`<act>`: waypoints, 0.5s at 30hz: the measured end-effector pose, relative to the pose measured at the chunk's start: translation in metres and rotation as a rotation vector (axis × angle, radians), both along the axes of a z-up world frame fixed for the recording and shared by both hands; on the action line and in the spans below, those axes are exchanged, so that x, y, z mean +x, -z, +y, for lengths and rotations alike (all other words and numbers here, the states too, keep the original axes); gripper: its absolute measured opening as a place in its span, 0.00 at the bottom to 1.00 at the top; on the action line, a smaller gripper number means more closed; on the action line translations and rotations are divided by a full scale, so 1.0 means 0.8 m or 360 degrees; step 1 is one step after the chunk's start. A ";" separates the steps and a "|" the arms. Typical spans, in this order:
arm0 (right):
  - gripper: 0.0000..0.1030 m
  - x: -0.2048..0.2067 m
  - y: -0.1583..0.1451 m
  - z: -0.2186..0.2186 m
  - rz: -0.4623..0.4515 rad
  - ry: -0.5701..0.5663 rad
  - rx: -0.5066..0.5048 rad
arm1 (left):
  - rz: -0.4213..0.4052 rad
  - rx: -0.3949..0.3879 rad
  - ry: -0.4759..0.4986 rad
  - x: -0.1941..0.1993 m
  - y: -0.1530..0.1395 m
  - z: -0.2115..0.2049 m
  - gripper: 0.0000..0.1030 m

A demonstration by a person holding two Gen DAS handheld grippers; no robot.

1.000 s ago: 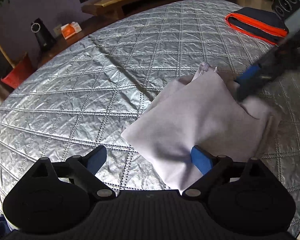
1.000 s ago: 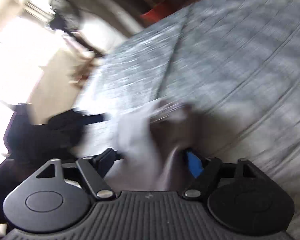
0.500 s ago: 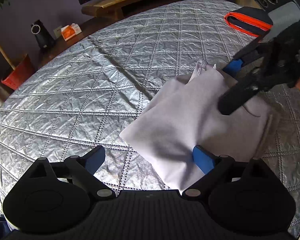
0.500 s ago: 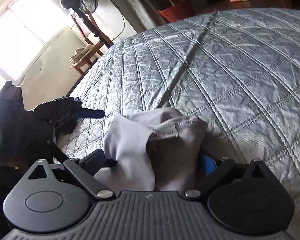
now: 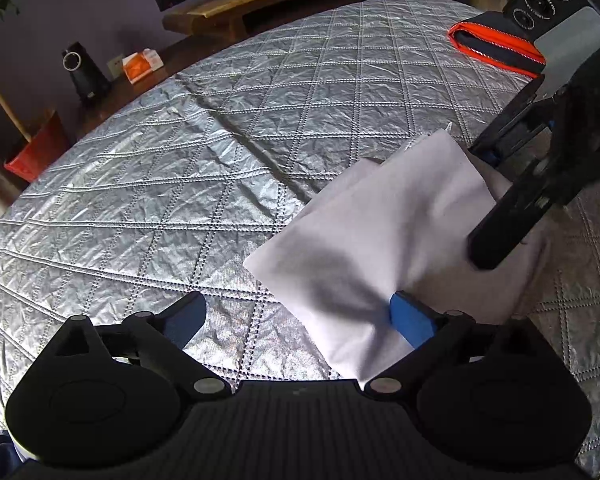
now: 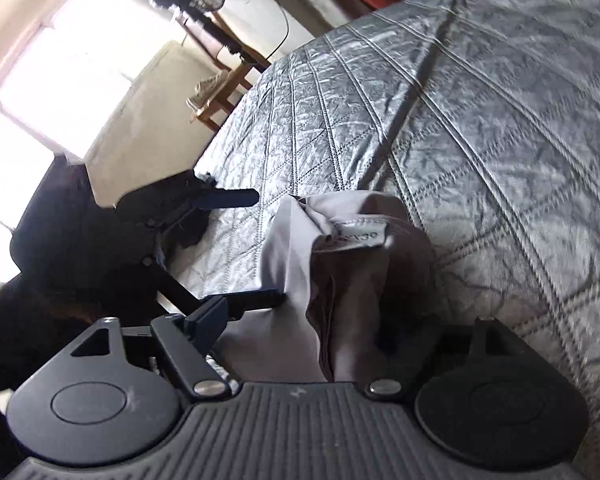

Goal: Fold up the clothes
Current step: 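Press the folded grey garment down with the right tool beside the left tool, then lift the folded grey garment with the right tool and carry it to the clothes stack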

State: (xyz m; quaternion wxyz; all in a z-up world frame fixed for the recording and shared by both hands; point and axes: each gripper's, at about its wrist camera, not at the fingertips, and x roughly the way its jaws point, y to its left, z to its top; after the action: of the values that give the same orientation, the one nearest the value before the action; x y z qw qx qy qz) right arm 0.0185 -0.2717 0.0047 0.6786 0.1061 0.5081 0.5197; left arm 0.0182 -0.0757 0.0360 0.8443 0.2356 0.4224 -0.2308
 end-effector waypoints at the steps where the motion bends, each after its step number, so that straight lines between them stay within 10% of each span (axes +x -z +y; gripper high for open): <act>1: 0.59 -0.003 -0.001 0.008 -0.0022 -0.0003 -0.0031 | 0.0000 0.0000 -0.0001 0.000 0.000 0.000 0.98; 4: 0.19 -0.004 0.003 0.023 -0.0039 0.0046 -0.0130 | 0.0001 0.0000 -0.0002 0.000 0.000 0.000 0.98; 15: 0.14 -0.023 0.038 0.004 0.0344 0.0458 0.0121 | 0.0033 -0.0081 -0.0040 0.009 -0.008 0.010 0.97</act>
State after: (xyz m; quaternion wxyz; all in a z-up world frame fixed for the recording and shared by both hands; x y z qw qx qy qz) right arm -0.0003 -0.2681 -0.0256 0.6830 0.2585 0.5375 0.4216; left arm 0.0254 -0.0676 0.0423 0.8484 0.2063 0.4280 -0.2334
